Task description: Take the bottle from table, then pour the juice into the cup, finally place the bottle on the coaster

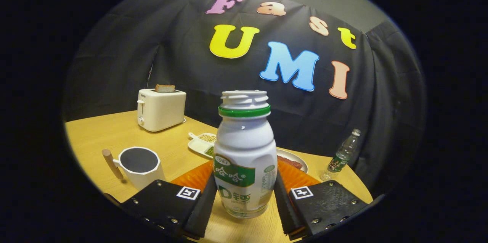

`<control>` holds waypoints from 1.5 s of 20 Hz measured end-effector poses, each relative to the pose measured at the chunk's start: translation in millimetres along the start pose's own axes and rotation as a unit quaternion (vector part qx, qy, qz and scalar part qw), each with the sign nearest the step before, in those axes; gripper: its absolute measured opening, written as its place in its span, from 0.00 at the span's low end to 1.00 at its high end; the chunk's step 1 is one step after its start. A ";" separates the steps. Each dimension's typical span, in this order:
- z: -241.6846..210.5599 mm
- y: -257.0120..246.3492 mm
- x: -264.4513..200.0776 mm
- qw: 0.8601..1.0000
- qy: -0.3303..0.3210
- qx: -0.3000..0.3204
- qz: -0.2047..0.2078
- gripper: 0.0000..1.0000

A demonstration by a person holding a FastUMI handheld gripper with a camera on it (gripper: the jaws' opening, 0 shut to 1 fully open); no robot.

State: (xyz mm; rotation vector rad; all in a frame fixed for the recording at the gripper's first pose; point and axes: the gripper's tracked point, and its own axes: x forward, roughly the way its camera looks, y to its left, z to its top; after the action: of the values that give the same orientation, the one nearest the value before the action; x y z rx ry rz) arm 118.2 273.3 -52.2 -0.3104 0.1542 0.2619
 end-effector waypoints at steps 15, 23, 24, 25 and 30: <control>-3.5 -10.0 14.2 0.997 -0.001 0.082 0.010 0.72; -26.0 -18.0 39.6 0.996 0.018 0.086 0.003 0.72; -27.4 -18.7 42.5 0.996 0.018 0.088 0.002 0.72; -29.8 -17.4 46.0 0.996 0.019 0.091 0.004 0.72; -46.5 -15.4 61.3 0.993 0.031 0.110 0.009 0.72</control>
State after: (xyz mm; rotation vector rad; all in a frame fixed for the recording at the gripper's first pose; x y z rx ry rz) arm 175.9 258.4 -103.3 -0.0975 0.2460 0.2512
